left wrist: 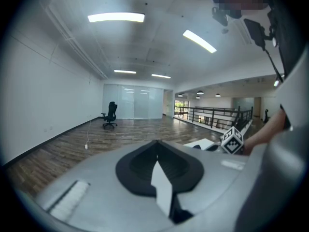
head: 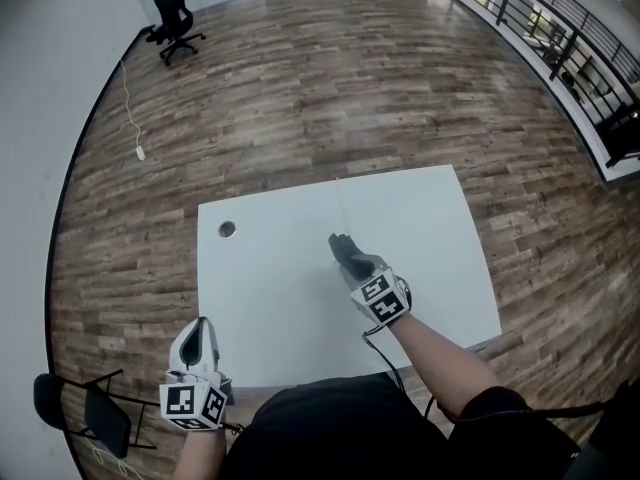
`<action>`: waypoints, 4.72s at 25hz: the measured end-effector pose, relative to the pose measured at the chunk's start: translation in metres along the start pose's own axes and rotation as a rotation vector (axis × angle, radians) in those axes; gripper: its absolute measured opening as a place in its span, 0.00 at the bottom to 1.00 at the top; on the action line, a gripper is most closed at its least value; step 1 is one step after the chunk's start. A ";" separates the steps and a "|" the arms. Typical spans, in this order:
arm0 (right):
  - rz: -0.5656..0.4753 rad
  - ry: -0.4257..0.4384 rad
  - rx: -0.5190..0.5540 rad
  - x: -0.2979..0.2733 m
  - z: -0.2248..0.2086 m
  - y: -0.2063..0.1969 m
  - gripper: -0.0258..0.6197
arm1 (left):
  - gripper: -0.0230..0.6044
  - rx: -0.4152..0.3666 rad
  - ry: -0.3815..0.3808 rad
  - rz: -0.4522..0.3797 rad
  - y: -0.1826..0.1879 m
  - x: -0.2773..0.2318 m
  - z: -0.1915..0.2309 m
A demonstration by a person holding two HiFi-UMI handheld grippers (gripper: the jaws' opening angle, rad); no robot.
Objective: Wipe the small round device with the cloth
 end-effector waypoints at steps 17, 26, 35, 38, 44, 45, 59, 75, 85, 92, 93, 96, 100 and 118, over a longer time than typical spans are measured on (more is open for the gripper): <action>0.136 0.194 -0.080 -0.032 0.040 -0.044 0.13 | 0.05 0.003 0.019 0.022 -0.004 0.004 0.003; 0.031 0.291 -0.217 -0.006 0.034 -0.045 0.13 | 0.05 0.017 0.031 0.027 -0.009 0.007 0.005; -0.155 -0.067 -0.052 0.053 -0.057 0.038 0.13 | 0.05 0.023 0.039 0.015 -0.009 0.007 0.002; -0.069 -0.086 -0.023 0.031 -0.063 0.028 0.13 | 0.05 0.024 0.061 0.005 -0.006 0.013 0.005; 0.024 -0.010 0.033 -0.003 -0.042 0.018 0.13 | 0.05 0.044 0.108 0.008 -0.011 0.024 0.013; 0.027 0.003 0.040 -0.005 -0.037 0.017 0.13 | 0.05 0.046 0.114 0.012 -0.013 0.026 0.014; 0.062 -0.105 0.427 -0.004 0.005 0.016 0.13 | 0.05 0.076 0.142 0.017 -0.021 0.036 0.007; 0.199 -0.040 0.618 -0.030 0.056 -0.038 0.13 | 0.05 0.067 0.129 0.018 -0.019 0.035 0.007; -0.146 0.043 0.396 0.020 0.063 0.029 0.13 | 0.05 0.088 0.114 0.011 -0.020 0.036 0.023; -0.093 -0.012 0.291 0.017 -0.007 0.056 0.13 | 0.05 0.084 0.096 -0.009 -0.017 0.030 0.016; -0.051 -0.009 0.287 0.008 -0.011 0.049 0.13 | 0.05 0.083 0.096 -0.011 -0.016 0.029 0.015; 0.042 -0.011 0.238 -0.010 -0.022 0.025 0.13 | 0.05 0.088 0.104 -0.010 -0.017 0.028 0.018; 0.028 -0.026 0.188 -0.013 -0.023 0.016 0.13 | 0.05 0.110 0.115 0.008 -0.026 0.035 0.021; 0.127 -0.035 -0.185 -0.029 -0.053 -0.048 0.13 | 0.05 0.094 0.103 0.020 -0.028 0.030 0.025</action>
Point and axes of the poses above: the fingertips, and each gripper's own axes: x backward along the fingers, z to its left, y out of its top, the point moved 3 cm from there along x, backward along the fingers, and after that the axes turned 14 degrees about z, right-handed, at the moved point
